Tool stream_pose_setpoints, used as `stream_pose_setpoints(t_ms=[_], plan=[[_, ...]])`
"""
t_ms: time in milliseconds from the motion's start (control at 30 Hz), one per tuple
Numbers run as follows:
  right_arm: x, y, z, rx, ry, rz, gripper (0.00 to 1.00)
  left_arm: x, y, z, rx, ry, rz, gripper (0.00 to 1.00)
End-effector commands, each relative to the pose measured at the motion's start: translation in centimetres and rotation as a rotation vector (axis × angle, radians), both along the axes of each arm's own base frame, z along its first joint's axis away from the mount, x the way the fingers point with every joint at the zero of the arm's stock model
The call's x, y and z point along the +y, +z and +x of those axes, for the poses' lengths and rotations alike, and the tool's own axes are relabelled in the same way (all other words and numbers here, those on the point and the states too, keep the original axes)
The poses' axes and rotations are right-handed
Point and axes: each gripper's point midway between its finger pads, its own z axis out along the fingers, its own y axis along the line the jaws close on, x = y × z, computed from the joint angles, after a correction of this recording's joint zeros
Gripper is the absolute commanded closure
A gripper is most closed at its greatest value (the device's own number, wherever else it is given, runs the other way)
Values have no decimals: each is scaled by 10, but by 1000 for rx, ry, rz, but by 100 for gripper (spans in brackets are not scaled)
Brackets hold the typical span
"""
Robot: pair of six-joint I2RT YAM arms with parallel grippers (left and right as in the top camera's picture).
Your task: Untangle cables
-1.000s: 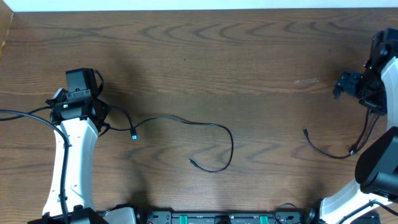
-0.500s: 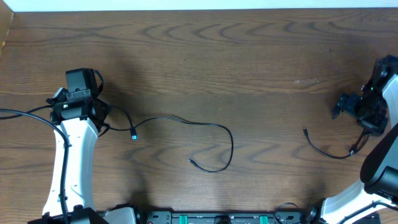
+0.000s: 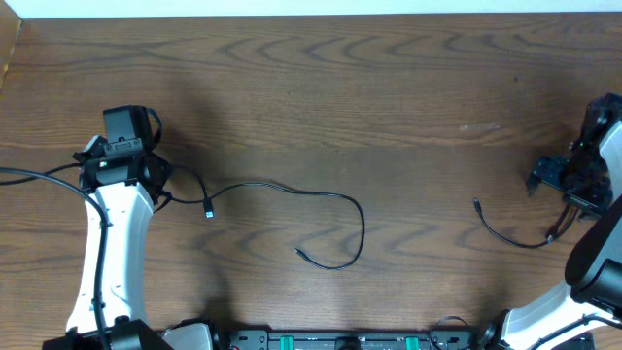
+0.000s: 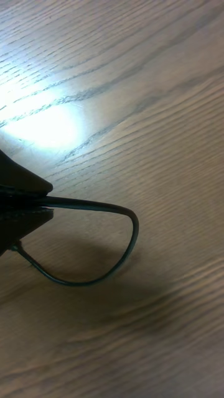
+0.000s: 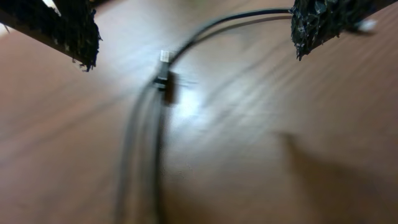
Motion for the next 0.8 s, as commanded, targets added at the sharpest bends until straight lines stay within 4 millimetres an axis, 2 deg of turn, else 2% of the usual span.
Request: stream_pose_setpoints(t_ms=[0,233,367,433,533,767], plan=[[-23,6,-13,34,-73,-110,5,2,-9,-1,40,-10,2,92],[-37,-2,-13,1,-106,-131,4,-5,-14,3,36,-25,-41,92],[-26,-23,1,-79,-6,-50,4,-4,-13,6,24,-26,-38,92],[-17,-42,9,-141,57,-1,4,-4,-13,6,21,-26,-37,92],[-10,-57,12,-185,95,23,4,-4,-13,6,21,-26,-37,93],[-8,-63,10,-191,82,27,5,-4,-13,6,21,-25,-37,92]])
